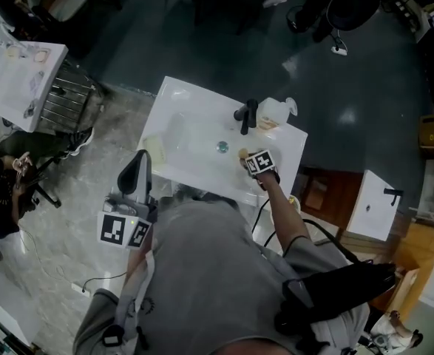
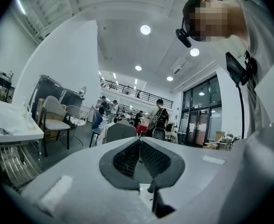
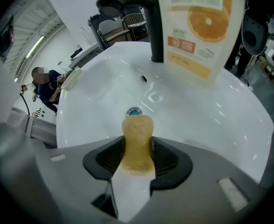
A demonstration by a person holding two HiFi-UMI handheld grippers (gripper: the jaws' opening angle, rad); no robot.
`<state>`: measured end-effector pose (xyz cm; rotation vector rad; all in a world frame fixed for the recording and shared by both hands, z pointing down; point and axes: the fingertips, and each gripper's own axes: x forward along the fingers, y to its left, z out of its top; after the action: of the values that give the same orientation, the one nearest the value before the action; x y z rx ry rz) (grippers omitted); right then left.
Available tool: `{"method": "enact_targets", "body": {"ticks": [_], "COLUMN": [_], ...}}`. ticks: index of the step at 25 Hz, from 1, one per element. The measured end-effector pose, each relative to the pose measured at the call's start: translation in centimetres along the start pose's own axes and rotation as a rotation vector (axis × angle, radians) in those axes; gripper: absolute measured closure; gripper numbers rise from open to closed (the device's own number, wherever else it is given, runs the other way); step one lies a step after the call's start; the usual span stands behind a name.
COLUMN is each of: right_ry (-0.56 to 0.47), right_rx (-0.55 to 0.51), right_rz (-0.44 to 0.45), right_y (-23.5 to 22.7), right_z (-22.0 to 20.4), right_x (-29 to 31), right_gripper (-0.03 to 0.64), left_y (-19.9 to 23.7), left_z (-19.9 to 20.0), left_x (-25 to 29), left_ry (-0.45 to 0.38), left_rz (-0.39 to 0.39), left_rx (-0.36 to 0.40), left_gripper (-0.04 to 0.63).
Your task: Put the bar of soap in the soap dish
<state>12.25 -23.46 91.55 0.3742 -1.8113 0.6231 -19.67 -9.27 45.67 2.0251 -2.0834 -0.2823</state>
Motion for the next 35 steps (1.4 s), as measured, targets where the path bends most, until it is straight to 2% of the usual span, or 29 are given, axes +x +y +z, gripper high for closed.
{"method": "enact_targets", "body": {"ticks": [6, 14, 22, 27, 35], "right_ry": [-0.107, -0.345, -0.644, -0.876, -1.274], "right_rx": [-0.009, 0.108, 0.217, 0.278, 0.171], "right_rz": [0.003, 0.082, 0.172, 0.238, 0.329], "right_y": [2.5, 5.7, 8.0, 9.4, 12.5], "right_z": [2.0, 5.0, 7.8, 11.3, 16.5], "right_x": [-4.5, -12.3, -21.1, -27.4, -40.1], "right_gripper": [0.437, 0.437, 0.437, 0.437, 0.437], "left_y": [-0.8, -3.0, -6.0, -7.2, -9.2], "left_z": [0.1, 0.3, 0.7, 1.3, 2.3], "left_x": [1.1, 3.9, 6.6, 7.4, 7.9], "left_ry": [-0.013, -0.015, -0.001, -0.009, -0.045], "left_rz": [-0.051, -0.166, -0.289, -0.358, -0.471], "left_rx": [-0.009, -0.009, 0.018, 0.052, 0.101], "left_gripper": [0.594, 0.595, 0.594, 0.594, 0.594]}}
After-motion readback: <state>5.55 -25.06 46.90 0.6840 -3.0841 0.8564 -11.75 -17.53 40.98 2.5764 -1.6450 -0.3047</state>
